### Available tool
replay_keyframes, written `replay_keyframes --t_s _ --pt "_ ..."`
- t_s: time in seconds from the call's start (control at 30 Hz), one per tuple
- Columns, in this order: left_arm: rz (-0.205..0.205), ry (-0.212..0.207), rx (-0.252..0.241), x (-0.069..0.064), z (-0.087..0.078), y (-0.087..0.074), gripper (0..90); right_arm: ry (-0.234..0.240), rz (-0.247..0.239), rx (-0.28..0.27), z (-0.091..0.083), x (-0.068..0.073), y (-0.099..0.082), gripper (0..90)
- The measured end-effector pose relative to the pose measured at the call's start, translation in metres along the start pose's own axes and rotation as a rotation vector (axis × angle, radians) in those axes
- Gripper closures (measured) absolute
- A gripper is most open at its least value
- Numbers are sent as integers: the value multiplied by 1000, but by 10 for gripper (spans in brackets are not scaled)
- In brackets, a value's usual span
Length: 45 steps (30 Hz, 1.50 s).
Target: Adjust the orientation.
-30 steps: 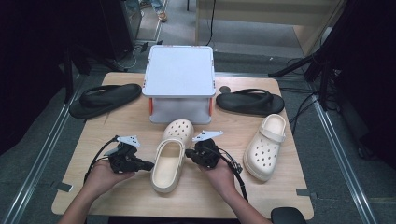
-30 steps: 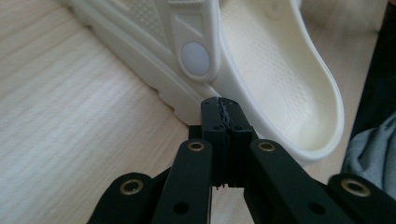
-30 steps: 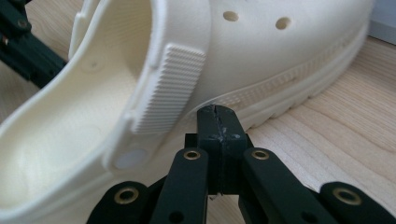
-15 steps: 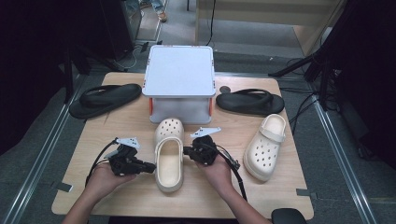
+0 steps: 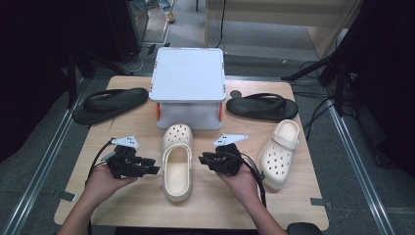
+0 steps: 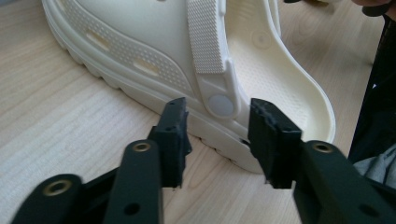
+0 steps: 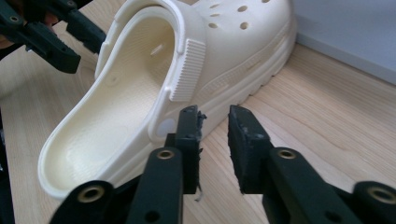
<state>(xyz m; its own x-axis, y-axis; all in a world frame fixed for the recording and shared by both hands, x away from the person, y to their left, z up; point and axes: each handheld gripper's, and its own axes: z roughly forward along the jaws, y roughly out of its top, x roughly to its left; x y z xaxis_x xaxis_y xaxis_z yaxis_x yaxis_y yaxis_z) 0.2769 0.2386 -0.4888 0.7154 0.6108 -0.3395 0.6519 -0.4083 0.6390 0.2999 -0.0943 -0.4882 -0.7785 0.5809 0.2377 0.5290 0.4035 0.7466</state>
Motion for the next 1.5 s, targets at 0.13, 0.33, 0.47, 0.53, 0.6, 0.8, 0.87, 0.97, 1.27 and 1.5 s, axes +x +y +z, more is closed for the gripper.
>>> replay_keyframes --t_s 0.13,0.33,0.47,0.53,0.6,0.8,0.87,0.97,1.27,1.5 --pt "-3 27 -40 5 -4 4 454 -12 3 -13 -16 -4 -3 701" --pt "-20 32 -27 12 0 8 449 -50 38 -21 -44 -15 -12 713" --pt "-15 42 -23 13 2 10 444 -91 39 -26 -69 -24 -21 753" --pt "-18 48 -27 14 2 12 441 -115 55 -26 -80 -31 -27 797" --pt "-18 49 -30 15 2 13 441 -144 75 -17 -92 -38 -34 826" --pt "-22 57 -44 18 0 16 432 -196 119 -21 -120 -52 -57 865" --pt "-20 64 -36 19 0 17 430 -207 149 -23 -128 -56 -63 876" --pt "-12 71 -42 20 -1 20 430 -217 178 -34 -135 -62 -68 898" --pt "-7 75 -55 22 2 27 431 -254 216 -24 -150 -70 -83 900" --pt "4 75 -37 23 7 31 431 -292 245 -18 -163 -77 -94 900"
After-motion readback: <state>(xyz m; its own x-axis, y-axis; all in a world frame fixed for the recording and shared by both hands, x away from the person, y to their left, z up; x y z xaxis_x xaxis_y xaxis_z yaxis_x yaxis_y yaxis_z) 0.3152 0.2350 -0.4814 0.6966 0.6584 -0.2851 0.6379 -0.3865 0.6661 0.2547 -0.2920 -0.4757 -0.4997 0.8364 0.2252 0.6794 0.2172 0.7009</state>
